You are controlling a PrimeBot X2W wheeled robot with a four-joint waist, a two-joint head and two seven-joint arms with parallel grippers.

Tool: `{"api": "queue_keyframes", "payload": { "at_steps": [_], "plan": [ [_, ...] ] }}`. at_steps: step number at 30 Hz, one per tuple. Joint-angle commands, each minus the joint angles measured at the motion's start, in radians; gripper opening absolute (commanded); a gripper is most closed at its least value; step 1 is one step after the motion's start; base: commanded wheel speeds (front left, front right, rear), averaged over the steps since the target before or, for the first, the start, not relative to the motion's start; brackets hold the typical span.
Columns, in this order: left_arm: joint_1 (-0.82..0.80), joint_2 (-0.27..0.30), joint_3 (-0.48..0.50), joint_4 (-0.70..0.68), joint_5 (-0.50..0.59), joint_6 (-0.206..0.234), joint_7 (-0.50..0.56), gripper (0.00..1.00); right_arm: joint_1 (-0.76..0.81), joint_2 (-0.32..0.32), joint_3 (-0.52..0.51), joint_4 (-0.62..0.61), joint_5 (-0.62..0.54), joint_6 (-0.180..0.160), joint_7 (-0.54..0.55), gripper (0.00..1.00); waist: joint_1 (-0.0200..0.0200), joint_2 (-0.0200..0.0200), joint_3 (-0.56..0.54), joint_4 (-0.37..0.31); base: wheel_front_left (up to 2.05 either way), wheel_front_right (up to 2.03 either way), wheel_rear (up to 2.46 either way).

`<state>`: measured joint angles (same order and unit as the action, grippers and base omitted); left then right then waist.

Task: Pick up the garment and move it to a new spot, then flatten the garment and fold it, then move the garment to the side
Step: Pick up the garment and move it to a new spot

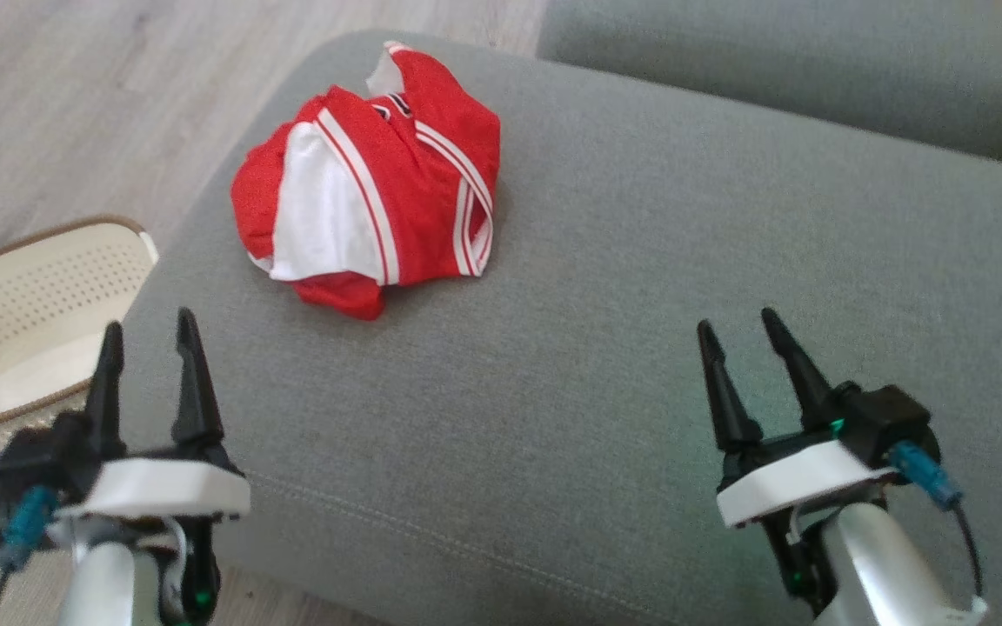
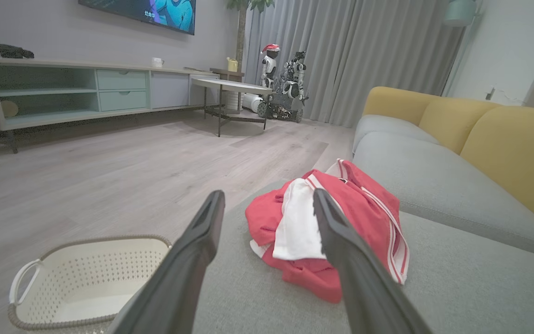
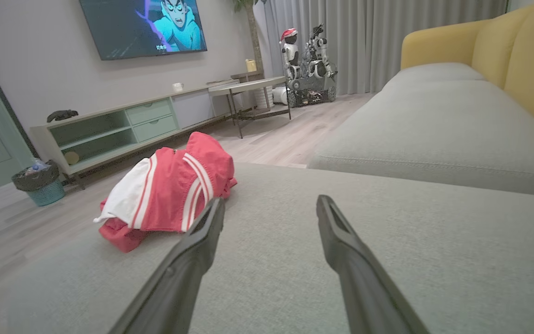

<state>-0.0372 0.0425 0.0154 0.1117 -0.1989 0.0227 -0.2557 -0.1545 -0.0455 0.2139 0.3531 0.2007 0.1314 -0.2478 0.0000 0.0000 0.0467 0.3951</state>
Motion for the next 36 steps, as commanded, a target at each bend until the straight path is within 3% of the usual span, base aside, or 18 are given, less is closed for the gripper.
{"api": "queue_keyframes", "payload": {
  "at_steps": [1,7,14,25,34,35,36],
  "plan": [
    [-0.079,0.008,0.048,-0.024,0.004,-0.014,-0.006,1.00,-0.051,-0.005,0.001,-0.044,-0.012,-0.001,-0.011,1.00,0.0000,0.0000,0.033,-0.022,0.00,0.00,0.00],
    [-0.207,0.028,0.079,0.086,0.009,-0.092,-0.006,1.00,-0.072,-0.005,-0.120,-0.129,-0.078,-0.001,0.018,1.00,0.0000,0.0000,0.140,-0.070,0.00,0.00,0.00],
    [-0.427,0.090,0.045,0.320,-0.031,-0.137,0.027,1.00,-0.102,-0.005,-0.194,-0.254,-0.143,-0.001,0.075,1.00,0.0000,0.0000,0.243,-0.126,0.00,0.00,0.00],
    [-0.723,0.159,-0.013,0.608,-0.072,-0.149,0.143,1.00,-0.112,-0.005,-0.165,-0.343,-0.159,-0.001,0.114,1.00,0.0000,0.0000,0.339,-0.202,0.00,0.00,0.00],
    [-0.817,0.184,-0.015,0.794,-0.072,-0.127,0.157,1.00,-0.117,-0.005,-0.139,-0.342,-0.150,-0.001,0.106,1.00,0.0000,0.0000,0.363,-0.237,0.00,0.00,0.00],
    [-0.828,0.185,-0.017,0.830,-0.077,-0.129,0.154,0.09,-0.117,-0.005,-0.137,-0.339,-0.149,-0.001,0.103,1.00,0.0000,0.0000,0.363,-0.241,0.00,0.00,0.00],
    [-0.834,0.186,-0.018,0.843,-0.078,-0.130,0.147,0.00,-0.118,-0.005,-0.137,-0.336,-0.148,-0.001,0.101,1.00,0.0000,0.0000,0.363,-0.242,0.00,0.00,0.00]
  ]
}}
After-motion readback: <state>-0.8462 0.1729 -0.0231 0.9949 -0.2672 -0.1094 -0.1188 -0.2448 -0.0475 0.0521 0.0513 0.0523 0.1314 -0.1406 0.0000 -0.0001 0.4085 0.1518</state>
